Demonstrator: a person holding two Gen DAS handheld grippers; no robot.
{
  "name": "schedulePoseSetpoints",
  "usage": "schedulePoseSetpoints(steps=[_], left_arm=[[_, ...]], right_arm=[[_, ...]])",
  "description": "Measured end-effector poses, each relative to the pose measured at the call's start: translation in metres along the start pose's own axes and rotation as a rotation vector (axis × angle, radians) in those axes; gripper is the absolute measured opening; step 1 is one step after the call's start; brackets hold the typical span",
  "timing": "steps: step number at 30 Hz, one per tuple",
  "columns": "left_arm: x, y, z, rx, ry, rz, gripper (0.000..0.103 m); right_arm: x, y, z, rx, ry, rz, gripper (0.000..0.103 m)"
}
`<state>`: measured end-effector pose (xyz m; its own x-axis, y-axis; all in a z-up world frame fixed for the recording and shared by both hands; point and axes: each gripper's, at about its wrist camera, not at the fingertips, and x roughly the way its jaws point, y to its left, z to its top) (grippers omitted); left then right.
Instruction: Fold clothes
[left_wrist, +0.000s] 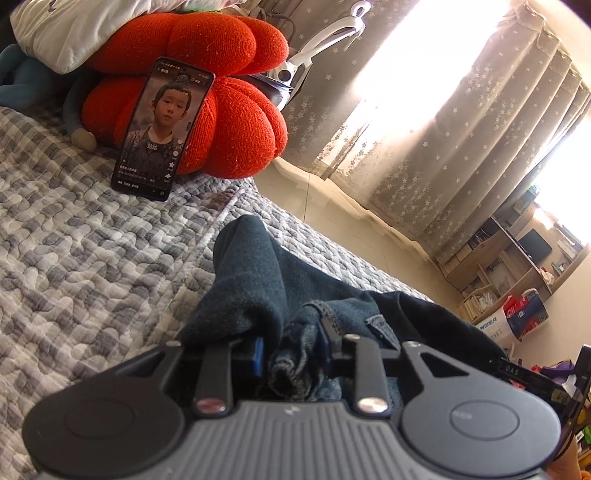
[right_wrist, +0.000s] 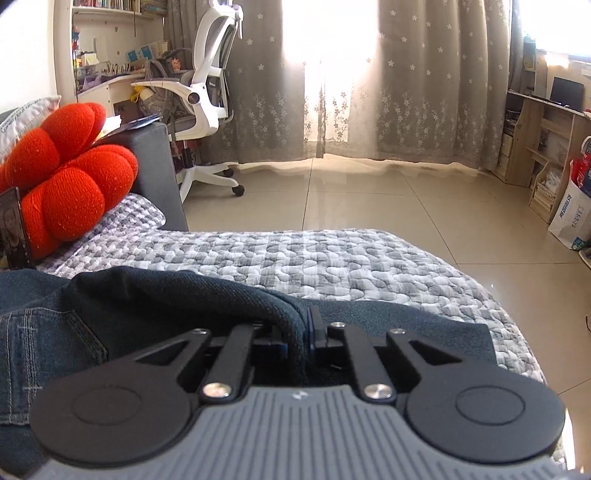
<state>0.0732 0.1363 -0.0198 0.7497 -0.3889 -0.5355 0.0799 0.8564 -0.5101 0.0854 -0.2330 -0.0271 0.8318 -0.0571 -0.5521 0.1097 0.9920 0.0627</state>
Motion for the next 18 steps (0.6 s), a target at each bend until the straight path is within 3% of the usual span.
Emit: schedulePoseSetpoints(steps=[4, 8, 12, 18], left_arm=[[-0.01, -0.004, -0.005, 0.036, -0.001, -0.01, 0.03], [-0.019, -0.005, -0.008, 0.055, -0.012, -0.004, 0.042], [-0.027, 0.001, -0.01, 0.018, -0.001, -0.046, 0.053], [-0.031, 0.001, -0.021, -0.01, 0.023, -0.111, 0.051]], right_arm=[[-0.024, -0.013, 0.0, 0.038, -0.042, 0.001, 0.01], [-0.049, -0.023, -0.001, 0.054, -0.087, 0.003, 0.01], [-0.065, -0.031, -0.004, 0.044, -0.105, -0.006, 0.01], [-0.073, -0.042, -0.011, 0.016, -0.077, -0.03, 0.01]])
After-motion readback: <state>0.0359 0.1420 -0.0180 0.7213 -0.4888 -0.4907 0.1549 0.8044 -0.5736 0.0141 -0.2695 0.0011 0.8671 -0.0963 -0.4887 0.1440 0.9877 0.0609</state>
